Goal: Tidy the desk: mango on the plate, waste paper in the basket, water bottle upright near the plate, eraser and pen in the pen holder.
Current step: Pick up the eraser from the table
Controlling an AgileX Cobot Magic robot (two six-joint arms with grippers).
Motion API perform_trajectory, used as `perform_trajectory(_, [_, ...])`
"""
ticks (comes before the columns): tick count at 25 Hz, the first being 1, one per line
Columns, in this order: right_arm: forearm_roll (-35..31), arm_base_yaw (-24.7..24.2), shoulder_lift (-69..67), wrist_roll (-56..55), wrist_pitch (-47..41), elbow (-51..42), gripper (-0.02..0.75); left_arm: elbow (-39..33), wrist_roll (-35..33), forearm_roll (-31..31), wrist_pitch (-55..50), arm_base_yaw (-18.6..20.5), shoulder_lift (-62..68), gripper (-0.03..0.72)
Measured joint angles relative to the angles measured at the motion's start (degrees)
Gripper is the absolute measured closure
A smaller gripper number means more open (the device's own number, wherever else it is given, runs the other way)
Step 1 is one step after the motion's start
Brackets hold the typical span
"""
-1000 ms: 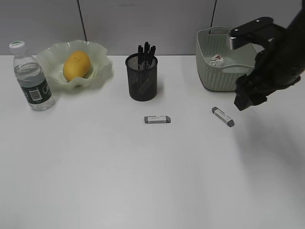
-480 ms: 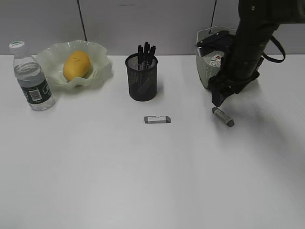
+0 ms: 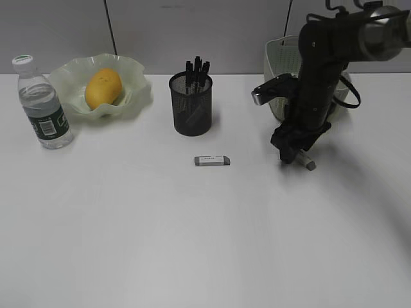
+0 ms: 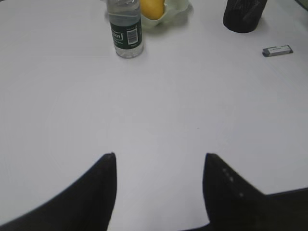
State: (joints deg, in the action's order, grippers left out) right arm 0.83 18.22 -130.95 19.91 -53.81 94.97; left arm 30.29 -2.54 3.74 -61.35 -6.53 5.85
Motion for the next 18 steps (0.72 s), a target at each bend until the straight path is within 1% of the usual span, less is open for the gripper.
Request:
perform_trajectory(4, [-0.18,-0.07,-1.39,0.05,0.11,0.33,0.294,0.00,0.00,0.00,0.00,0.00,0.00,0.253])
perform_trajectory(6, [-0.33,-0.07,-1.44,0.05,0.21,0.33,0.328,0.00,0.00,0.00,0.00,0.00,0.00,0.253])
perform_trajectory(8, [-0.45,-0.07,-1.44,0.05,0.45,0.33,0.388,0.00,0.00,0.00,0.00,0.00,0.00,0.253])
perform_trajectory(11, [-0.45,-0.09,-1.44,0.05,1.15,0.33,0.531,0.00,0.00,0.00,0.00,0.00,0.00,0.253])
perform_trajectory(12, [-0.40,-0.14,-1.44,0.05,1.33,0.33,0.567,0.00,0.00,0.00,0.00,0.00,0.00,0.253])
perform_trajectory(18, [0.10,-0.14,-1.44,0.05,1.57,0.96,0.566,0.00,0.00,0.00,0.00,0.00,0.00,0.259])
